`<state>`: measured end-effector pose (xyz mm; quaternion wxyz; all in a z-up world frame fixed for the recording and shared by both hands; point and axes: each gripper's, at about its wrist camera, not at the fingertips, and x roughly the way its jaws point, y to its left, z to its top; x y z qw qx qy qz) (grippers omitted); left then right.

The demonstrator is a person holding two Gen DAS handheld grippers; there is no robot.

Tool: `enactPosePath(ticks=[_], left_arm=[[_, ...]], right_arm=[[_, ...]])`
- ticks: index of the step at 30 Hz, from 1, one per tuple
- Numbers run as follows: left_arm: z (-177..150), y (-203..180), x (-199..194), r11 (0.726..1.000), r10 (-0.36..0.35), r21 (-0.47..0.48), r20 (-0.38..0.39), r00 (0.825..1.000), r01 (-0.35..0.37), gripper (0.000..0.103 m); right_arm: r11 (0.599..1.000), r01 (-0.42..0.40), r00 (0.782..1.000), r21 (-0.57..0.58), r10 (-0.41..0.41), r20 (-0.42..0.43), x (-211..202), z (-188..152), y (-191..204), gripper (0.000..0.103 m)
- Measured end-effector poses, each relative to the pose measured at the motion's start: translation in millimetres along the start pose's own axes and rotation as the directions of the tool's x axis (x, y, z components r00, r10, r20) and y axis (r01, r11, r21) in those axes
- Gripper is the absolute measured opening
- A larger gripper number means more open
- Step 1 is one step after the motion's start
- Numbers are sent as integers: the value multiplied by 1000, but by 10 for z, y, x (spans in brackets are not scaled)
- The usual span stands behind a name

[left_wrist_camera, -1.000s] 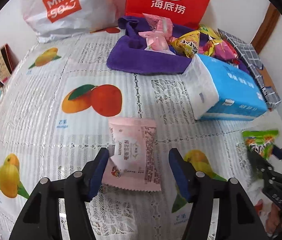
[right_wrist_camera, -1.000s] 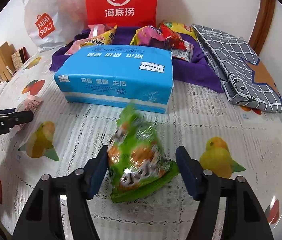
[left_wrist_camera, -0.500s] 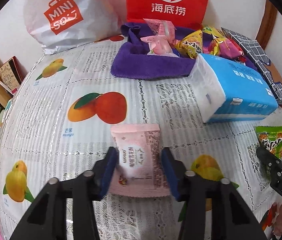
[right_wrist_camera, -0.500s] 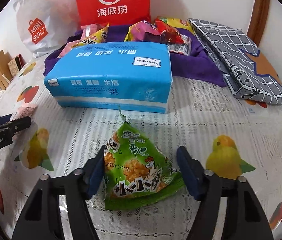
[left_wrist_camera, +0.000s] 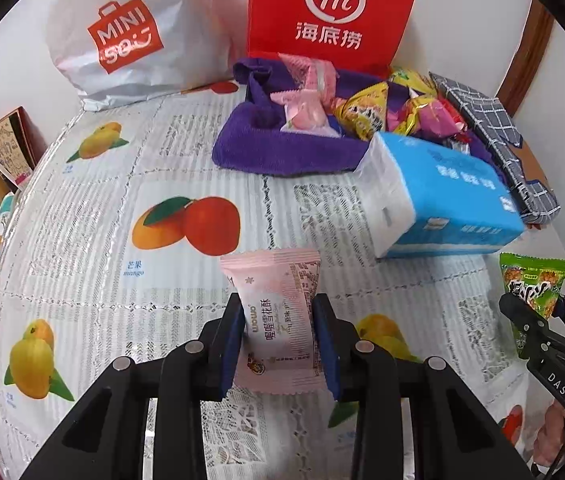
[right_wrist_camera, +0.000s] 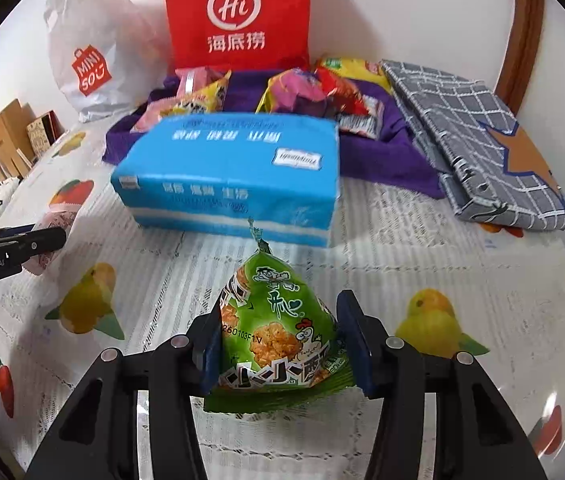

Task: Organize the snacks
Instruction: 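Carry the pink packet in the left gripper while the right carries the green bag over the towel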

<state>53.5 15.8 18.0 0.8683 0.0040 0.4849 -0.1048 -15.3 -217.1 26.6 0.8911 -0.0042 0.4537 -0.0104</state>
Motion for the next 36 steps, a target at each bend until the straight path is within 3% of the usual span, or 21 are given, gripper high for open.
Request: enactPosePath(ticks=[18,36], left_arm=[[335,-323,-556,1000,-30,11,90,995,29,33],[856,-558,-806,999,-40,41,160,986,34,33]], right_arm=[[999,42,990,28,-45,137,-664,383,-323,50],[997,67,971,45,-76,225,-946,959,-466,50]])
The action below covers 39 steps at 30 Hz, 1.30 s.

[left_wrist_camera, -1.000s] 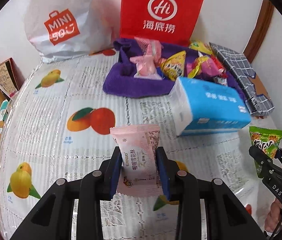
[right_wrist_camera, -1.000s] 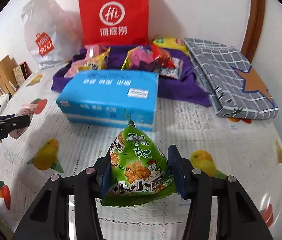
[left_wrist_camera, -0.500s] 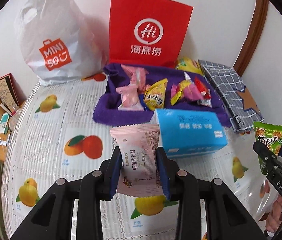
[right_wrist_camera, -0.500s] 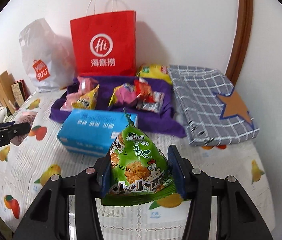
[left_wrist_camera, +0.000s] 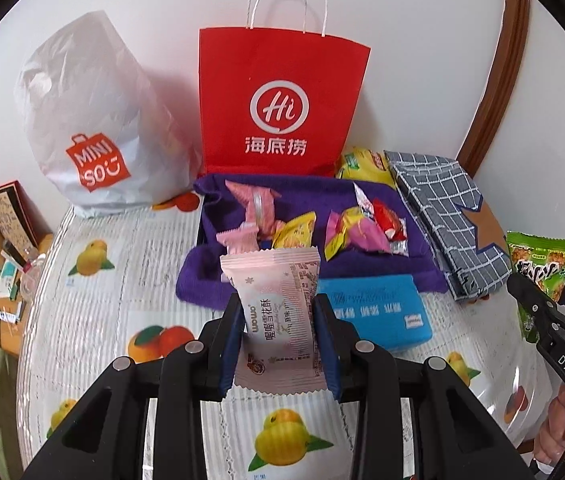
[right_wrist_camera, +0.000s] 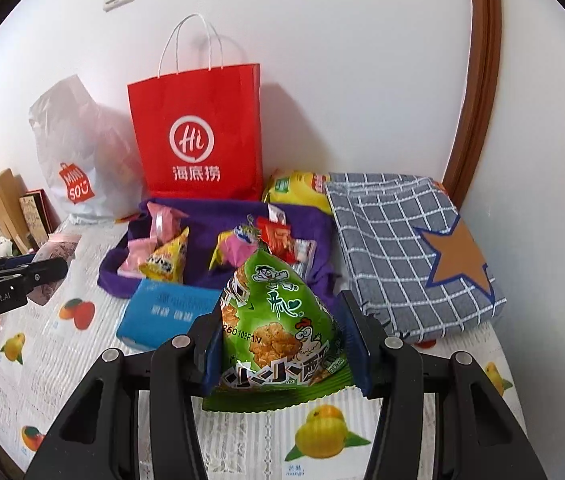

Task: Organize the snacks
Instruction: 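Carry the pink packet in the left gripper while the right carries the green bag over the towel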

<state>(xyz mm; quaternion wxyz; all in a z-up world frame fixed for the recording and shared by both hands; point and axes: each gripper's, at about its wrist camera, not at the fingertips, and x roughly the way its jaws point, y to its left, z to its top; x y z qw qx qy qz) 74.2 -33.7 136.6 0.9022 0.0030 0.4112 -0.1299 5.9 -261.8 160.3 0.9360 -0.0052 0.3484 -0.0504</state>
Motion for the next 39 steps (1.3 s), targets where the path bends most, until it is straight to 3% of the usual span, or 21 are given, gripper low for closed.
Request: enactPosePath(ticks=[39], left_arm=[[500,-1,257,999,35,2,14,999,-35,33]], right_arm=[[1000,-28,999,3,28,18,400,517,59,50]])
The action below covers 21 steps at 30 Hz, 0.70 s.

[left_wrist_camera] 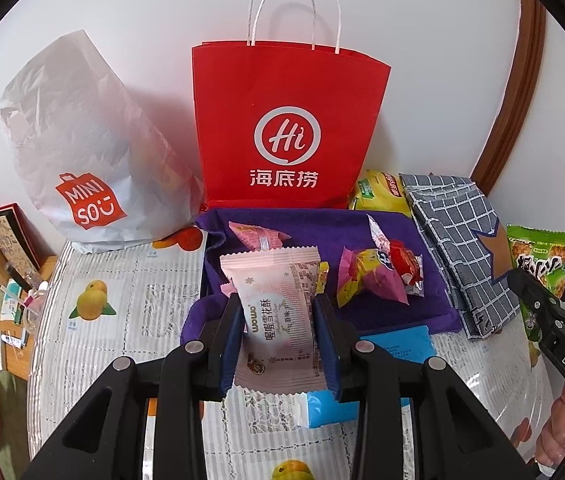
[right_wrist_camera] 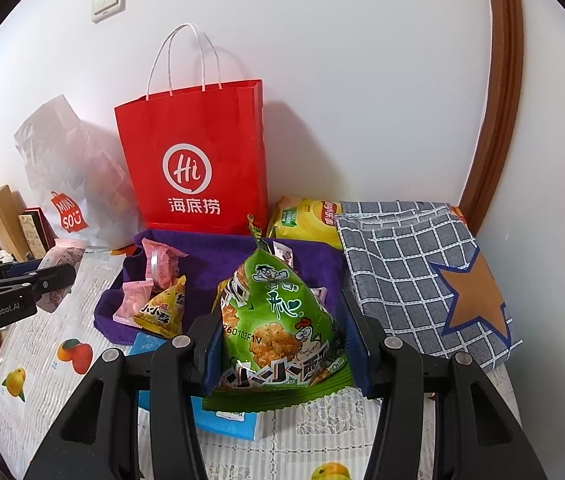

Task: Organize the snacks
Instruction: 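Carry the pink packet in the left gripper while the right carries the green bag over the towel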

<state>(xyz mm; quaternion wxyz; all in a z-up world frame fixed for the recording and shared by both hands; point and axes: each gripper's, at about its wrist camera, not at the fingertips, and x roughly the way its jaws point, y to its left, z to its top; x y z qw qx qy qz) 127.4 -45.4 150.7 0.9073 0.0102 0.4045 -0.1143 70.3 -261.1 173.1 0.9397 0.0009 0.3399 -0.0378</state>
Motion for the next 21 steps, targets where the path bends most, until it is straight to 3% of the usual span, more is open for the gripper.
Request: enactPosePath(ticks=[21], left_arm=[[92,55,184,1000,9,10,-15,1000,-8,33]], right_arm=[[1000,-6,1000,-13,6,-23,283,83,68,50]])
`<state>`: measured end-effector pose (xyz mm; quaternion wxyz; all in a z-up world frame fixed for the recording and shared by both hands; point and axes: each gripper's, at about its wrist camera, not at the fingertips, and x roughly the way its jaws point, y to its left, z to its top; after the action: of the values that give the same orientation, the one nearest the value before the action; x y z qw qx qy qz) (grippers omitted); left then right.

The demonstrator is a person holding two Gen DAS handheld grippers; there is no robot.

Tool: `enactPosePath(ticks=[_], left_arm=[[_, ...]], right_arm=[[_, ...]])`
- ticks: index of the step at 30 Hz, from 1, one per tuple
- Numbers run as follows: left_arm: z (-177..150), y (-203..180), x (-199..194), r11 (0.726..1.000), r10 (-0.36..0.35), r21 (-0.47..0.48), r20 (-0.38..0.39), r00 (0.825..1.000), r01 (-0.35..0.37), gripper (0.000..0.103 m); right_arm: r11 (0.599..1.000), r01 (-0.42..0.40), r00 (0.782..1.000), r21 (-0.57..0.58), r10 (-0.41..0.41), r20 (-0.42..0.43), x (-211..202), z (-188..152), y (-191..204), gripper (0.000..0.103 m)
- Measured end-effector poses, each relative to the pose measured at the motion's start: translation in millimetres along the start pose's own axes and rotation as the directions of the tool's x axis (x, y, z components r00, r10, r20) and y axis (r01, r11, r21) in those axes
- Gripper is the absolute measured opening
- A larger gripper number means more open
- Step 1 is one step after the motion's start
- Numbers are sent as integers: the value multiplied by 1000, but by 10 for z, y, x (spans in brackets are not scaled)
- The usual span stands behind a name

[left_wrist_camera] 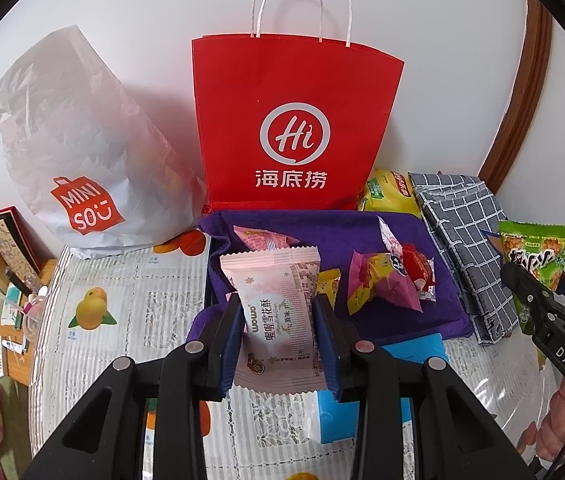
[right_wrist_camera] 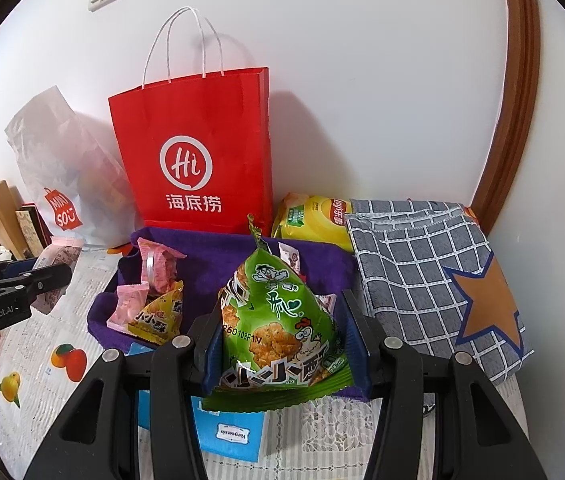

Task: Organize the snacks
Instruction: 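Carry the pink packet in the left gripper while the right carries the green bag over the towel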

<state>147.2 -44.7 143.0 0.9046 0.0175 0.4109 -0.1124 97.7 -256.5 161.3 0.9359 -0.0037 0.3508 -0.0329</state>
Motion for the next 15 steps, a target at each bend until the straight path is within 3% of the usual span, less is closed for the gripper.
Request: enactPosePath(ticks=[15], left_arm=[[76,60,178,1000,-5,2,-10,1000,5,33]], right_arm=[[1000,7,1000,-26,-7,-15,284,99,111,50]])
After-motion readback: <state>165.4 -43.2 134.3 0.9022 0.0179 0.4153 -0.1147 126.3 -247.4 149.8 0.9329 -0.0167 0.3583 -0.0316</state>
